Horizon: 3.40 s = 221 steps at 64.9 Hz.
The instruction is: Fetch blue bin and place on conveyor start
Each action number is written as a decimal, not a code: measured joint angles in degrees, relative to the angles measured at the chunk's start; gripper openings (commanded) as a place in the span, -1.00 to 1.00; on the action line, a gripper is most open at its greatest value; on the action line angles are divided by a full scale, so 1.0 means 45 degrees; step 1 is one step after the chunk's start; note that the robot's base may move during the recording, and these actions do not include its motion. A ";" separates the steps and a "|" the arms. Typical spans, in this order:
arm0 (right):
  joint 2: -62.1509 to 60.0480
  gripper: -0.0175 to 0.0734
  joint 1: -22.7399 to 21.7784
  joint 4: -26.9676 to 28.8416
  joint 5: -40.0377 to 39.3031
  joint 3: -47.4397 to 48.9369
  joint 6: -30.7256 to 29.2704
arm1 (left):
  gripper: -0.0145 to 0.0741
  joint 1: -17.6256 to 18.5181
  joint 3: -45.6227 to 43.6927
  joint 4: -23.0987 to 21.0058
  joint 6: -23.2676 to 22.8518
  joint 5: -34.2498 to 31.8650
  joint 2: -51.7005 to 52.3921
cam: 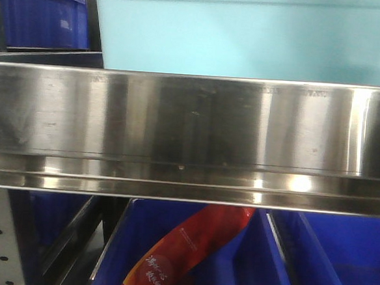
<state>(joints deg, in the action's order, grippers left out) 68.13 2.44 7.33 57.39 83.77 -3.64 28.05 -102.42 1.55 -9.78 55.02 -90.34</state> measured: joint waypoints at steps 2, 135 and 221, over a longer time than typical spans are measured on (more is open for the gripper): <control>0.0599 0.61 0.0000 0.0000 0.0289 0.0447 0.0000 | 0.28 -0.0253 -0.0510 -0.0034 -0.0081 0.0499 -0.0460; 0.1238 -0.95 0.0593 0.1703 0.2260 0.1461 0.0402 | -0.92 -0.0910 0.0621 0.0147 -0.0542 0.3414 0.2165; 0.1121 -0.95 0.1610 0.1438 0.1168 0.0642 0.0416 | -0.92 -0.0910 0.2627 0.0829 -0.0486 0.0990 0.3008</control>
<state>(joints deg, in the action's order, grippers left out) 73.17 9.69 13.80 62.64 86.66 -1.77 23.95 -90.60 5.28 -11.96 59.47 -76.80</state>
